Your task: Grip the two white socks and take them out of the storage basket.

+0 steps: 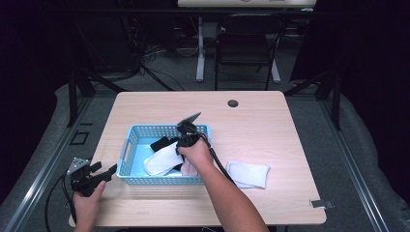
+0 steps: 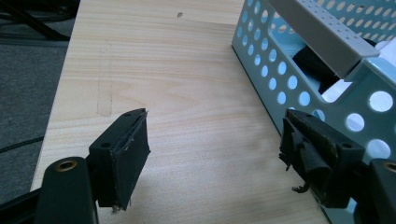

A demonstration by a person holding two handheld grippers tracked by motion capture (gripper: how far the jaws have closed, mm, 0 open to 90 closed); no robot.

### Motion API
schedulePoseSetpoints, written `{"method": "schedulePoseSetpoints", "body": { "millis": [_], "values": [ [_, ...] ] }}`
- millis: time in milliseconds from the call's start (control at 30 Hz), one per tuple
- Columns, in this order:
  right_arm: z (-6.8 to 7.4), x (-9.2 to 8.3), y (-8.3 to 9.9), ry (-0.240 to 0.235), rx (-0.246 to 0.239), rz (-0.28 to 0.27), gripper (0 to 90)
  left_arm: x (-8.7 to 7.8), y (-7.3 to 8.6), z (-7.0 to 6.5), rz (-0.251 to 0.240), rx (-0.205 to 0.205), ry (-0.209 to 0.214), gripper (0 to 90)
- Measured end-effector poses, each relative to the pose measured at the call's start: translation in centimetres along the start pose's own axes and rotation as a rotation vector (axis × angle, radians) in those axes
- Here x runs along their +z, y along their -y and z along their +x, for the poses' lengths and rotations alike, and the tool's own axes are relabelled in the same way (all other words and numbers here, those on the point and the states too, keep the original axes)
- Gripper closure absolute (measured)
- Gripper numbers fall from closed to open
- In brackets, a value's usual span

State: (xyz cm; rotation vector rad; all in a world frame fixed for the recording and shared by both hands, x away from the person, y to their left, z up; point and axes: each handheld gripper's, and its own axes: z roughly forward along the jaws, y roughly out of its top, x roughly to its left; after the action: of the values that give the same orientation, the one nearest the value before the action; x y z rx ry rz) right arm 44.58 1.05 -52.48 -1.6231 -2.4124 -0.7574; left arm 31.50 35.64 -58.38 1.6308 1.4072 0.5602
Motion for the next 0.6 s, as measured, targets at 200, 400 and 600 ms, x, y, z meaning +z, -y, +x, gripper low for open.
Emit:
{"method": "schedulePoseSetpoints", "body": {
  "millis": [200,400,600],
  "values": [
    [1.1,-1.4,0.5,-0.009,-0.067,-0.015,87.8,0.0,0.0,0.0,0.001,0.000,-0.001,23.6],
    [3.2,-3.1,1.5,-0.033,-0.158,-0.088,88.5,0.1,0.0,0.0,-0.006,0.001,-0.002,23.6],
    [4.6,-4.1,2.1,-0.021,-0.234,-0.147,88.7,0.0,0.0,0.0,0.001,0.001,-0.002,23.6]
  ]
}}
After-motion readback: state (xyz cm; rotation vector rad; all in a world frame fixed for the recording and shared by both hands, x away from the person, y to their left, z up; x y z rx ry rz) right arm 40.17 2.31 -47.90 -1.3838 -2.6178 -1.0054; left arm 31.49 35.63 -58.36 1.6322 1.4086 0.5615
